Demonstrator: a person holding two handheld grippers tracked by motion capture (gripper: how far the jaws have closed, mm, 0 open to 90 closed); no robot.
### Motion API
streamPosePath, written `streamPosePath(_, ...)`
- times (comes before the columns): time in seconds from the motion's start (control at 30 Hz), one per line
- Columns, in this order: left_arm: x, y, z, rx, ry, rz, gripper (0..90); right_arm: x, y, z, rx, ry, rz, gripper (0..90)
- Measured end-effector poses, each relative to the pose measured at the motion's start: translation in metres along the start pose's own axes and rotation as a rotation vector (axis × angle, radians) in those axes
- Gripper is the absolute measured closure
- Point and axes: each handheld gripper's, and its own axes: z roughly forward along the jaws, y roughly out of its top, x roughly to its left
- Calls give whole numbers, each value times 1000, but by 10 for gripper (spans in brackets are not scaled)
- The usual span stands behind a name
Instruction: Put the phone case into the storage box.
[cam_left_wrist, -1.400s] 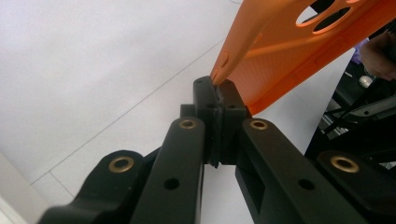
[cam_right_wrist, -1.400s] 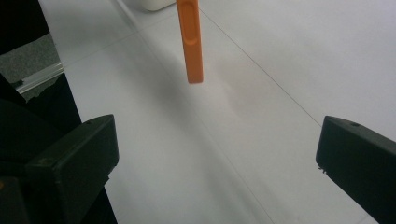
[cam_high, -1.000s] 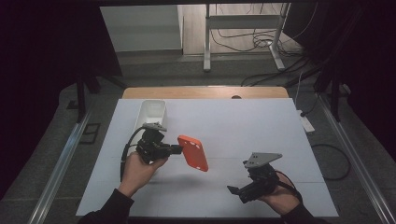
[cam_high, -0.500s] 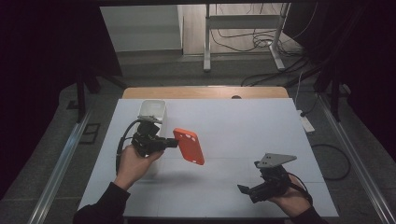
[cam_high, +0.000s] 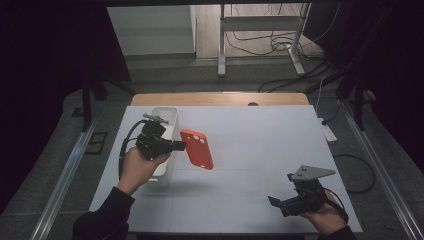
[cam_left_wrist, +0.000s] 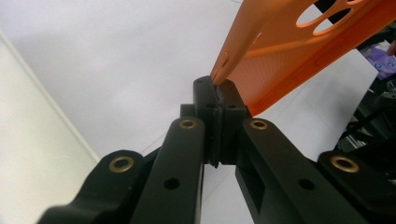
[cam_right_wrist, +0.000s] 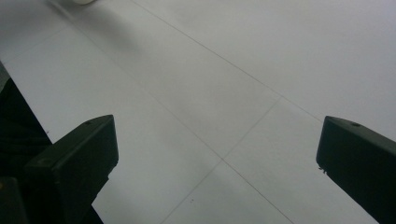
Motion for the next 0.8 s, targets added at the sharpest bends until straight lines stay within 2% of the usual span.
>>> streamPosePath(0.47, 14, 11, -12, 0, 42, -30, 889, -11, -13, -15, -5, -54, 56, 0)
streamPosePath(0.8, 26, 18, -26, -5, 74, -56, 889, -13, -20, -25, -16, -78, 81, 0)
